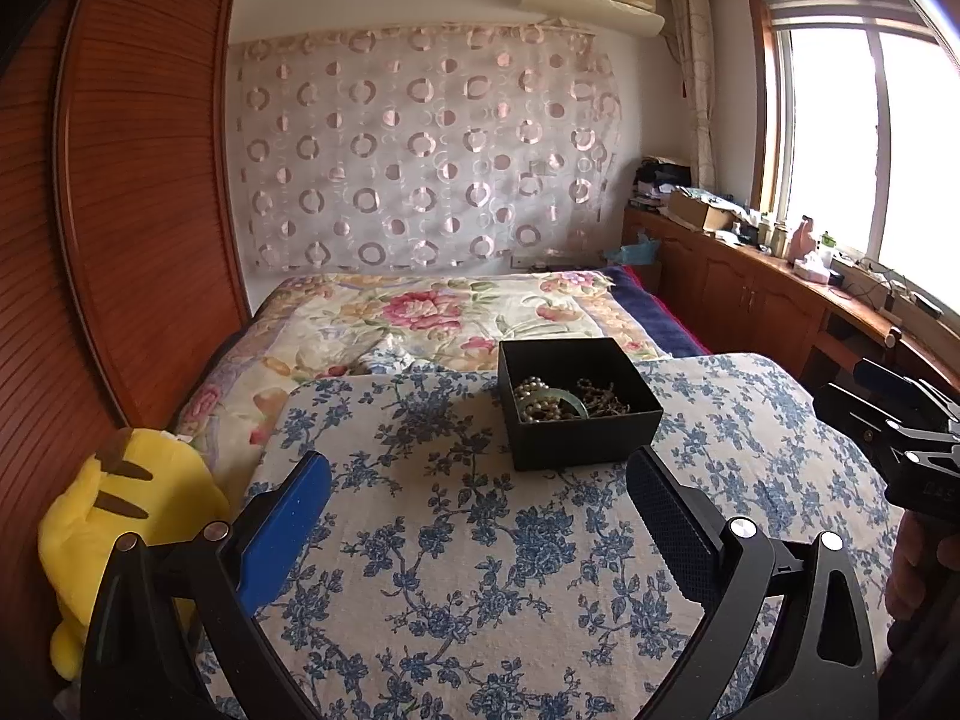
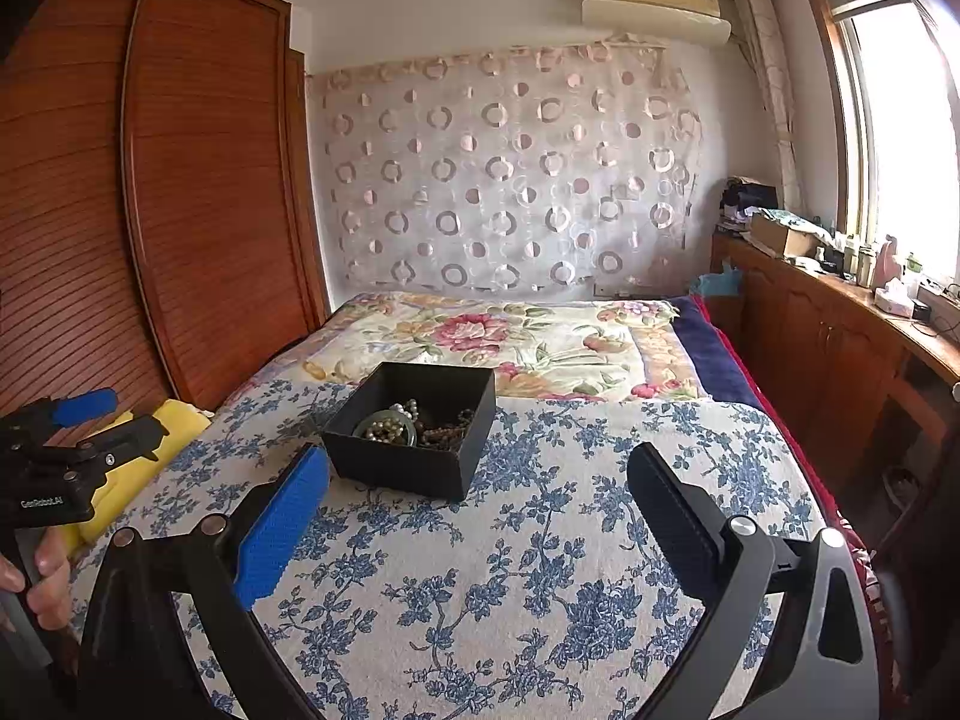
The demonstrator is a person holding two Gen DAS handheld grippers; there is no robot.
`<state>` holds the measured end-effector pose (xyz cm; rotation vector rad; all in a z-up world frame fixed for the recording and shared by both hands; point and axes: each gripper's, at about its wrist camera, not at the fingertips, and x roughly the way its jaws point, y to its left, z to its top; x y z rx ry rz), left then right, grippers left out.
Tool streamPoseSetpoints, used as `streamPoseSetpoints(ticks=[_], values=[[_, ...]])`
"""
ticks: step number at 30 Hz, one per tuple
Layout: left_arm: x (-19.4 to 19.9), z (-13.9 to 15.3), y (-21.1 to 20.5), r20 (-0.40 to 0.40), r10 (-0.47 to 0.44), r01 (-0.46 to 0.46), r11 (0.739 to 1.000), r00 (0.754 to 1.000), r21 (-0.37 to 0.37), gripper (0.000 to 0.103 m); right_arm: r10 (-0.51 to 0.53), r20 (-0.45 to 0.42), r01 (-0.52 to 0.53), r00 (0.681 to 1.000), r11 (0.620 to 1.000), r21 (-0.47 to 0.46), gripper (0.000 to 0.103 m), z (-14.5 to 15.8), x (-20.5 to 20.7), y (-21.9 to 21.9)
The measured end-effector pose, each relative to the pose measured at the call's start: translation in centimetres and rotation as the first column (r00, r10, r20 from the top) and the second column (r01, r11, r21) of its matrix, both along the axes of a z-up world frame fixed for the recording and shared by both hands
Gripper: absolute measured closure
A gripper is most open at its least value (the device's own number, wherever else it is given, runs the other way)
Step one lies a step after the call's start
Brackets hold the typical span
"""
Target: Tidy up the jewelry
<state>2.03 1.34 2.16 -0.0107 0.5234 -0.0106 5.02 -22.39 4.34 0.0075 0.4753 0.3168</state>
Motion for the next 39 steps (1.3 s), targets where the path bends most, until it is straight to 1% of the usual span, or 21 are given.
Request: streamPoseSetpoints(ticks=[39], values=[[-0.23, 0.17, -0.31, 0.006, -0.009, 0.009, 1.000, 1.000, 0.006, 0.008, 0.003, 0.002, -0.003, 1.000, 1.000, 0.003, 0.003, 0.08, -0.12, 0.07]])
